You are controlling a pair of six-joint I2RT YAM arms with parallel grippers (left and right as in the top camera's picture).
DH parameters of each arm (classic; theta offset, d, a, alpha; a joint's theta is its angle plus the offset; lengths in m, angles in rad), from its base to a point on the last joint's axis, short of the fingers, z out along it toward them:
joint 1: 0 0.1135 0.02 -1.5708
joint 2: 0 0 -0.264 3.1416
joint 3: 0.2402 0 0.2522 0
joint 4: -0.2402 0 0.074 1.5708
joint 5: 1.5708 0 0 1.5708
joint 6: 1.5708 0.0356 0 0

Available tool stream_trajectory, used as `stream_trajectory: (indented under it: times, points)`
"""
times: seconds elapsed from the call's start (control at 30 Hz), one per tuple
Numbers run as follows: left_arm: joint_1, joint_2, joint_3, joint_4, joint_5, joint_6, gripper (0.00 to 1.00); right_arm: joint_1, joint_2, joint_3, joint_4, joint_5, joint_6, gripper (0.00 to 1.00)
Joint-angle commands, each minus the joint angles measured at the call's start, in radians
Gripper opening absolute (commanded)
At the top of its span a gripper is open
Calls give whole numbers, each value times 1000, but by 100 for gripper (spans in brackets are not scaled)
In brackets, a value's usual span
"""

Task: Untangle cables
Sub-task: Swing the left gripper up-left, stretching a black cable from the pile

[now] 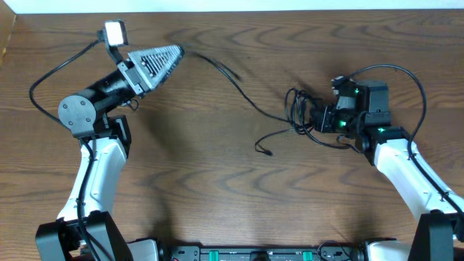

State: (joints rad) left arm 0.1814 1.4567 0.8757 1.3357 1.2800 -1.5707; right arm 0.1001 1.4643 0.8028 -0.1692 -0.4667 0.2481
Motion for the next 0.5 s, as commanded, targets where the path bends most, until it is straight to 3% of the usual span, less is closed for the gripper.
stream_trajectory:
  times: [0.0,0.07,0.27,0.4,0.47]
  points:
    - [2,-20,23,8,185,13,93,-2,-75,2,29,-112,-223,1]
    - [3,-20,23,7,219,13,93,-2,-101,2,31,-89,-287,1]
    - [-1,-19,23,-103,238,52,93,-2,-156,2,58,248,-379,1]
    - [-66,-19,23,-337,206,193,93,-1,-157,2,72,247,-444,1]
    - [-146,-19,23,-541,129,352,93,0,-157,2,67,240,-444,1]
